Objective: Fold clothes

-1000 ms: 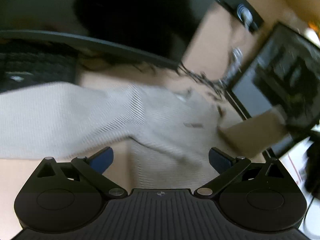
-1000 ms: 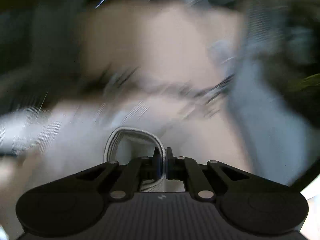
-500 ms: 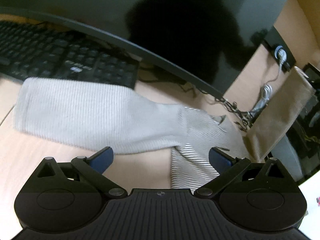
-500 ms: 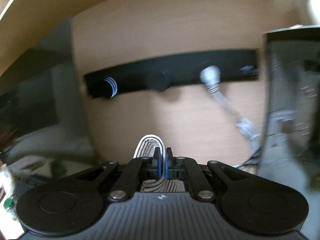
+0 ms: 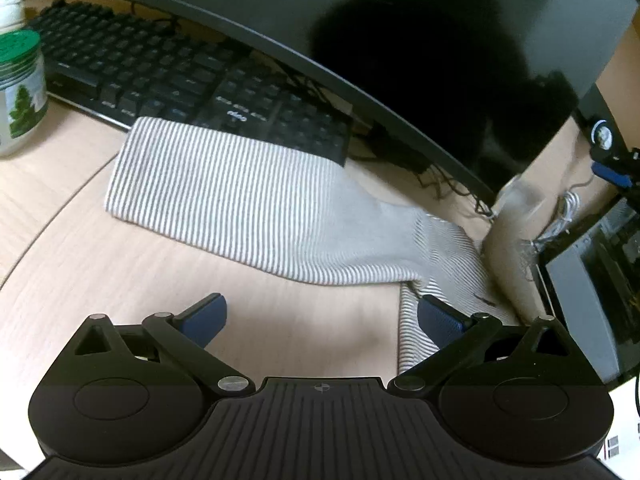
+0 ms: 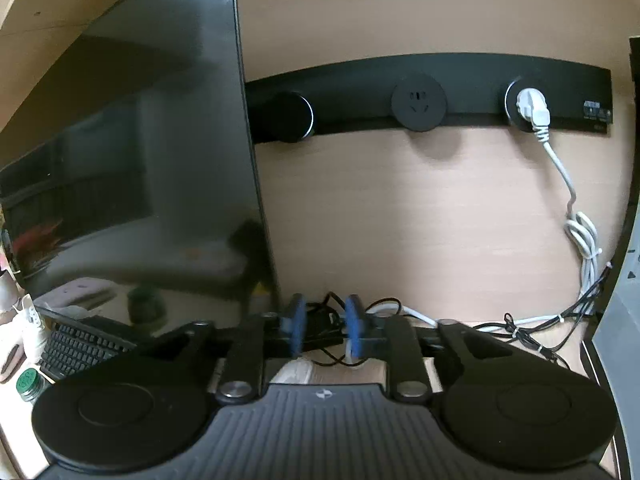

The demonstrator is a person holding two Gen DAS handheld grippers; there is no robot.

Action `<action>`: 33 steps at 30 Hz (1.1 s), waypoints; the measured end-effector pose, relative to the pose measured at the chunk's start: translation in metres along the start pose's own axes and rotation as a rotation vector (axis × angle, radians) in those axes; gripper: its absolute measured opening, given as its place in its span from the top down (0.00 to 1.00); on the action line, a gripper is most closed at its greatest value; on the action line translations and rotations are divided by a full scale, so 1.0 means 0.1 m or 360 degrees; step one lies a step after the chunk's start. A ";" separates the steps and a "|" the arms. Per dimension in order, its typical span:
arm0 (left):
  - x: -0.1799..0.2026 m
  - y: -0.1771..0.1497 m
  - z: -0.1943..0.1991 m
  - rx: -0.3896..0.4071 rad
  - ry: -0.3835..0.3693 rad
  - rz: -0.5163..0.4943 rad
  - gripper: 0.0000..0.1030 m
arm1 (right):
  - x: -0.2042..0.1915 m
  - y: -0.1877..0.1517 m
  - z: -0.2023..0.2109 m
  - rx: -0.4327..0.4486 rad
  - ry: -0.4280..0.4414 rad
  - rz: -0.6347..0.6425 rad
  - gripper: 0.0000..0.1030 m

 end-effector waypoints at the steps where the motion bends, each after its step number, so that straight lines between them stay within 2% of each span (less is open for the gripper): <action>1: -0.02 0.00 0.00 0.0000 0.0008 0.0004 0.00 | 0.00 0.01 0.00 0.0004 -0.0003 0.0005 0.71; 5: -0.09 0.05 0.00 0.0034 0.0052 0.0014 0.00 | 0.12 -0.03 0.01 -0.0002 -0.0018 0.0008 0.60; 9: -0.17 0.15 -0.01 0.0060 0.0105 0.0012 0.00 | 0.25 -0.30 0.10 -0.0070 -0.0048 0.0001 0.52; 12: -0.06 0.21 0.01 0.0060 0.0050 -0.0029 0.00 | 0.40 -0.66 0.10 -0.0190 -0.0123 0.0006 0.51; 15: 0.22 0.23 -0.01 0.0064 -0.0045 -0.0137 0.00 | 0.55 -1.03 0.10 -0.0317 -0.0197 0.0003 0.51; 18: 0.44 0.23 -0.09 0.0074 -0.0041 -0.0219 0.00 | 0.68 -1.35 0.15 -0.0423 -0.0238 -0.0049 0.49; 21: 0.38 0.27 -0.14 0.0114 0.0078 -0.0158 0.00 | 0.78 -1.61 0.22 -0.0488 -0.0252 -0.0125 0.42; 24: 0.06 0.39 -0.06 0.0245 0.0270 -0.0039 0.00 | 0.84 -1.74 0.32 -0.0495 -0.0260 -0.0167 0.40; 26: -0.19 0.45 -0.03 0.0283 0.0370 -0.0007 0.01 | 0.84 -1.78 0.38 -0.0493 -0.0257 -0.0191 0.39; 27: -0.32 0.48 -0.05 0.0272 0.0408 -0.0016 0.08 | 0.84 -1.78 0.39 -0.0491 -0.0248 -0.0196 0.39; 28: -0.43 0.49 -0.07 0.0256 0.0447 -0.0026 0.23 | 0.80 -1.77 0.42 -0.0489 -0.0240 -0.0189 0.38; 29: -0.51 0.50 -0.10 0.0231 0.0481 -0.0039 0.26 | 0.77 -1.76 0.46 -0.0487 -0.0231 -0.0180 0.38; 31: -0.65 0.50 -0.17 0.0181 0.0524 -0.0063 0.24 | 0.69 -1.72 0.45 -0.0486 -0.0203 -0.0142 0.38; 33: -0.70 0.47 -0.23 0.0150 0.0518 -0.0062 0.24 | 0.57 -1.69 0.44 -0.0485 -0.0163 -0.0088 0.37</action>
Point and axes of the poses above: each gripper's, at about its wrist camera, not at the fingertips, and z roughly against the way its jaws point, x to its right, y to its top, the point moved 7 cm from there along -z, roughly the way its jaws point, and after that the axes turned 9 degrees about y, right-handed, at the moved point
